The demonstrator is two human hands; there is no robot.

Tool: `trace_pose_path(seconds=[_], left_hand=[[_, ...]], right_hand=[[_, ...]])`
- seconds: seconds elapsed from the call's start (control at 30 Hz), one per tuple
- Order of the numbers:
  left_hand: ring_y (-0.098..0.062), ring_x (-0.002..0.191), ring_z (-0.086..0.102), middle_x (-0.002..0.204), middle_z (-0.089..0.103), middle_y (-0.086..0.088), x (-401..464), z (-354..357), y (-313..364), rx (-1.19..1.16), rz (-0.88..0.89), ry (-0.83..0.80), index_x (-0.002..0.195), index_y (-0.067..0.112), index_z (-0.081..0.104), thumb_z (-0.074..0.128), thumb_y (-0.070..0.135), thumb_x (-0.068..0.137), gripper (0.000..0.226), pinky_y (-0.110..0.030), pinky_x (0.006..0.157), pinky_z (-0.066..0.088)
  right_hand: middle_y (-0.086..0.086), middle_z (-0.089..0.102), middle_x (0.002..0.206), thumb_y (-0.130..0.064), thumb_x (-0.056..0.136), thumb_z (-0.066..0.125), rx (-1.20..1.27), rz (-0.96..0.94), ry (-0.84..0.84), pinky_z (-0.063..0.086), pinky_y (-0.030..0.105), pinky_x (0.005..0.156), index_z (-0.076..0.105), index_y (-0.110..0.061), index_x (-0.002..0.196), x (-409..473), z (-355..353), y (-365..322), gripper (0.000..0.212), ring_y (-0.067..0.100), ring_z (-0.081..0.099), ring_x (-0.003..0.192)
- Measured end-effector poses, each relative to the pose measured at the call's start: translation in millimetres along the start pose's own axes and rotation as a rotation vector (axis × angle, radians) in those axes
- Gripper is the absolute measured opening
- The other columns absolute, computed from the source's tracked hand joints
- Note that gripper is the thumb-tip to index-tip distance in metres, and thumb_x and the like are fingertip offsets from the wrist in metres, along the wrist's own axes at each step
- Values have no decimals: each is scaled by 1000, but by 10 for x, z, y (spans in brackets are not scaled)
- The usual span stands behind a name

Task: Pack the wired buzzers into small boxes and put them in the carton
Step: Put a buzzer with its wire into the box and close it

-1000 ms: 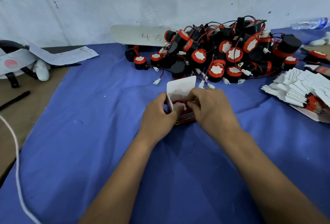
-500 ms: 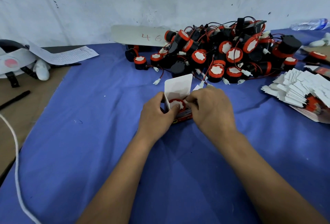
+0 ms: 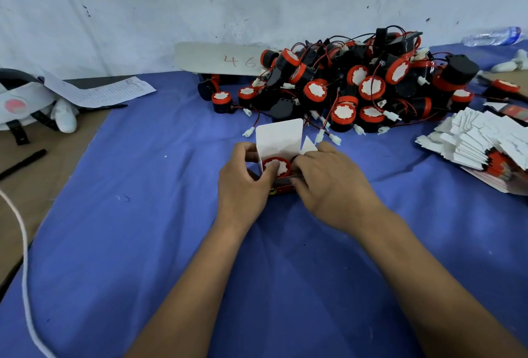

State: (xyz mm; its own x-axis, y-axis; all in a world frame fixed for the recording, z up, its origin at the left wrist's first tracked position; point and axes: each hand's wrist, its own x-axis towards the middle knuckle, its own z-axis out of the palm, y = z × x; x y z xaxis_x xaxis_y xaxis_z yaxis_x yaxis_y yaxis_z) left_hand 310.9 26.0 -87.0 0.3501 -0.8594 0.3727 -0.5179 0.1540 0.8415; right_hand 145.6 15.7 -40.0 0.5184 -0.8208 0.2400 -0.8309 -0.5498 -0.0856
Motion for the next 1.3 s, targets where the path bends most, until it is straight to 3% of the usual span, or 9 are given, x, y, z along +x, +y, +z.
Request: trace_pose_path(seconds=[0.1,0.3,0.47,0.6,0.77,0.93,1.07,1.17,1.3], left_hand=[[-11,74,63,99,69,16,-1,8,-7,7,24,8,110,22,60,78,27,91,26,-27,66,52],[-15,75,64,94,68,14,13,11,-16,23,23,11,106,20,63,77,25,90,22,-35,68,55],[-26,73,63,94,69,0,-1,7,-2,27,40,-3,102,13,61,75,27,91,23,-48,69,54],[-27,74,62,96,69,-1,-9,5,14,31,41,1,102,12,61,75,27,90,24,-50,70,54],[-26,79,63,97,69,0,-15,9,26,46,37,8,104,12,61,75,29,91,25,-50,73,54],[-22,83,63,96,68,3,-32,29,44,52,52,19,103,15,61,73,27,92,21,-46,76,53],[-20,88,63,103,67,8,-49,38,39,46,44,36,109,20,59,75,31,91,26,-43,79,54],[-16,92,63,114,62,12,-76,62,55,49,71,101,116,26,52,81,36,85,44,-28,78,51],[-10,85,61,108,58,16,-79,78,45,70,91,125,108,30,45,82,30,83,45,-11,70,42]], right_hand=[[-3,66,105,-35,103,46,-43,24,58,39,35,93,53,-21,112,-11,33,-42,18,21,44,110],[-8,69,96,-27,95,59,-30,42,142,28,31,87,66,-24,103,-1,74,-38,11,19,41,110],[-2,62,112,-20,91,65,-88,69,199,32,31,87,74,-16,102,4,140,-34,15,26,40,114],[-5,59,121,-15,87,70,-146,76,172,19,28,84,74,-17,105,13,163,-19,18,25,40,116],[-10,70,110,-15,86,65,-150,69,153,21,34,87,68,-24,107,17,163,-16,22,22,42,121],[-2,67,98,-17,92,56,-130,94,79,22,42,101,36,-15,132,9,219,-71,44,21,49,116],[0,64,106,-10,89,55,-55,115,52,23,42,109,36,-14,134,32,183,-76,48,22,54,112],[6,67,109,0,91,51,172,176,11,45,34,93,43,-18,133,59,170,-58,47,28,61,100],[8,70,105,2,93,50,380,244,119,59,43,67,47,-28,129,33,175,11,47,28,63,85]])
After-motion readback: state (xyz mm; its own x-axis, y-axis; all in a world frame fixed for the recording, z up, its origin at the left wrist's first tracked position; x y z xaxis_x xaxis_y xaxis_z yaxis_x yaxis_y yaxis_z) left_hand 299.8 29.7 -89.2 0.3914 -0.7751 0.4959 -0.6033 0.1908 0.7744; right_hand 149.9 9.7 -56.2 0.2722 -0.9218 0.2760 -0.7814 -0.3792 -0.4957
